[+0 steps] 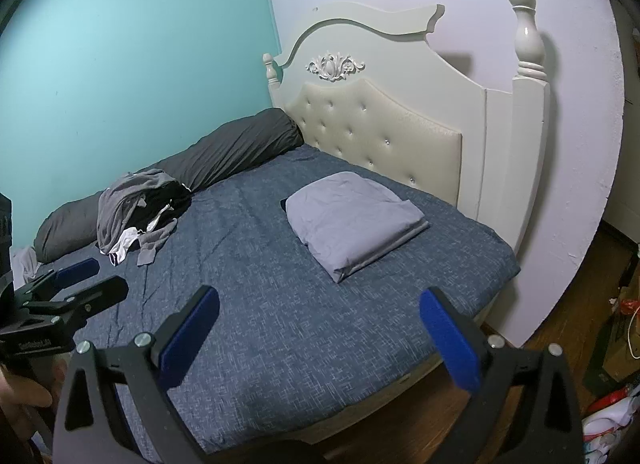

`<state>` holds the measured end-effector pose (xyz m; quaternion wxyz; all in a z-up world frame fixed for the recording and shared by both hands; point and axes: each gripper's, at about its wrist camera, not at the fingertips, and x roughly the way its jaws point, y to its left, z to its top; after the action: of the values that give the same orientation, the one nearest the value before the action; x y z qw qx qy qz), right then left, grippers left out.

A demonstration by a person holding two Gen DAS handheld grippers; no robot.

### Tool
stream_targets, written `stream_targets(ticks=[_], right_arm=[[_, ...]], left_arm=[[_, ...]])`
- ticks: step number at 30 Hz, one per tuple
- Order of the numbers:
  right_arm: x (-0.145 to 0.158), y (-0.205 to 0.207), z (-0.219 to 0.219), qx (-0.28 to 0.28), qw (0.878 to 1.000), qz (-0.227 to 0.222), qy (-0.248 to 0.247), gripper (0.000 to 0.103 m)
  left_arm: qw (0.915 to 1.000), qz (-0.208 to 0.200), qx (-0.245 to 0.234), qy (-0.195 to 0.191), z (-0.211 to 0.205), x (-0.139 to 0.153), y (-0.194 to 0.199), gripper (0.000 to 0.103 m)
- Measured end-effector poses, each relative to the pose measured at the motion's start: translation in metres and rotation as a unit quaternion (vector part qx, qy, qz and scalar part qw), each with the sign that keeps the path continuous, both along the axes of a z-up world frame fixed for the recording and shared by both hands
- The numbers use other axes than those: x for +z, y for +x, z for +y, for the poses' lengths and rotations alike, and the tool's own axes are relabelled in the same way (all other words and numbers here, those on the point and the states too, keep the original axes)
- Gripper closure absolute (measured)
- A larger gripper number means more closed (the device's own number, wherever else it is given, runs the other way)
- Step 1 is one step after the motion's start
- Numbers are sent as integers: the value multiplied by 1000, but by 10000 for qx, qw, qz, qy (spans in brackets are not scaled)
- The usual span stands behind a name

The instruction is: Fold clothes

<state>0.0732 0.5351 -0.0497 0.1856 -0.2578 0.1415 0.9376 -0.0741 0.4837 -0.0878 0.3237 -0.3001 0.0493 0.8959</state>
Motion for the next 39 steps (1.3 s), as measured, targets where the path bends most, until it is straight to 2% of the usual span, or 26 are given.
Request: stream_targets(ticks=[39], right_arm=[[-6,-3,4,0,9999,-63,-82,2]], left_arm=[[10000,-73,29,-55,3,-6,-4,0]])
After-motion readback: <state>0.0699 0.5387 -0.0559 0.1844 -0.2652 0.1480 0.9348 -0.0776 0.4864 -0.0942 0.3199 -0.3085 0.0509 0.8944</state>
